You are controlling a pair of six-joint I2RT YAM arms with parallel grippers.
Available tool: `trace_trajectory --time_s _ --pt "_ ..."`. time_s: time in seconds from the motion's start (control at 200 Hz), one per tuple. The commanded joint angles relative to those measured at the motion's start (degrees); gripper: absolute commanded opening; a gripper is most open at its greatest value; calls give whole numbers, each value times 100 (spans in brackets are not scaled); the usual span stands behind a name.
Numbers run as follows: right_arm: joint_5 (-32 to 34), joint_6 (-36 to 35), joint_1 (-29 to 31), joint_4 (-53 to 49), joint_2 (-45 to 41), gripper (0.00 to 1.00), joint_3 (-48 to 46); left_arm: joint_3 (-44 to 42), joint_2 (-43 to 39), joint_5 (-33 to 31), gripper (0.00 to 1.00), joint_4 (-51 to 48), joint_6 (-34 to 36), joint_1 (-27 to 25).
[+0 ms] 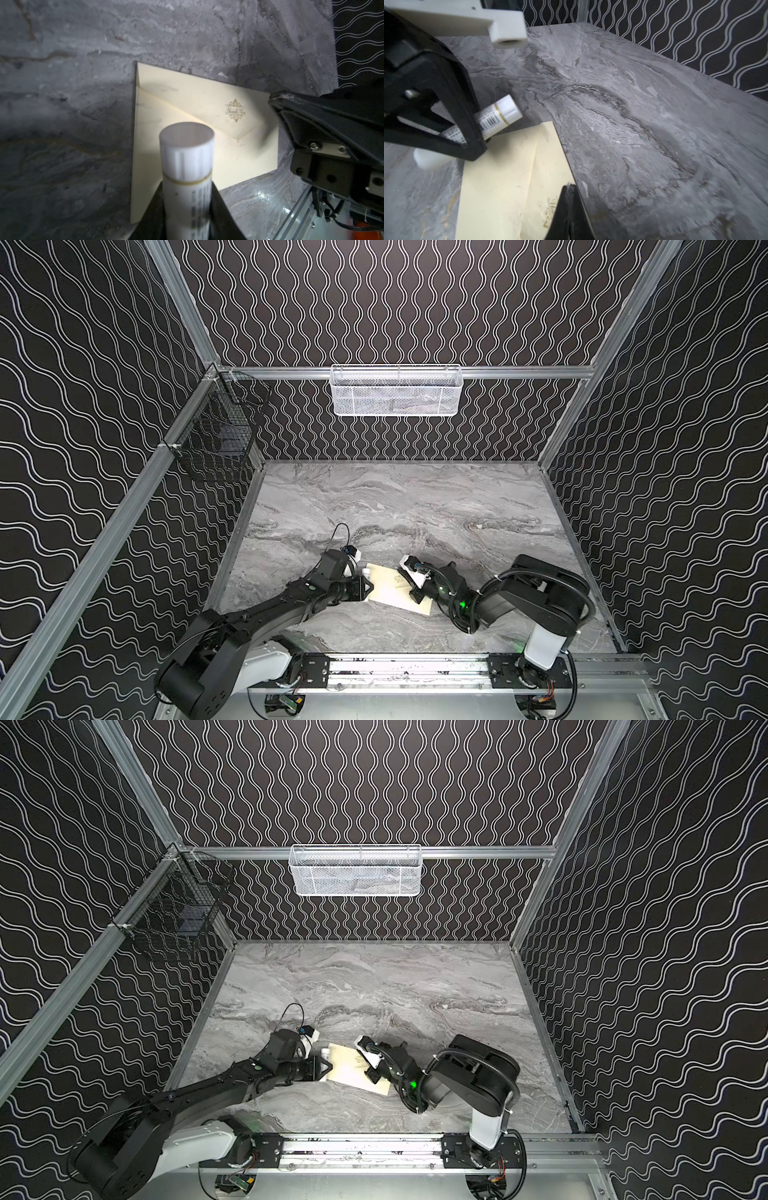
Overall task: Place the letter into the envelope and seal it
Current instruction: 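Slide the right gripper fingertips along the flap, pressing it flat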
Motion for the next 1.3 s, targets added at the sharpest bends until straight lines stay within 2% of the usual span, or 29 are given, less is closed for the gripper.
trace_trajectory --time_s 0.0,0.165,0.34,0.611,0.741,0.841,0.926,1.071,1.291 --pt "-295 -131 27 402 280 0 206 -14 157 64 0 239 -38 13" --pt "-296 -15 45 168 944 0 468 -58 206 65 0 302 -39 11" --pt "-224 248 166 -167 1161 0 484 -65 229 65 0 324 -39 8" --pt "-294 455 448 220 1379 0 414 -119 304 118 0 482 -70 13" --pt "-325 313 445 364 962 0 335 -137 301 118 0 472 -90 8" --pt "-315 140 406 -139 434 0 550 -136 223 101 0 410 -90 13" --pt "-364 59 304 -369 348 0 769 -126 180 100 0 365 -70 9" --pt "-321 -26 144 -124 781 0 1046 -149 111 117 0 360 -70 12" --pt "-516 -66 110 -717 1375 0 1549 -165 114 160 0 425 -66 13"
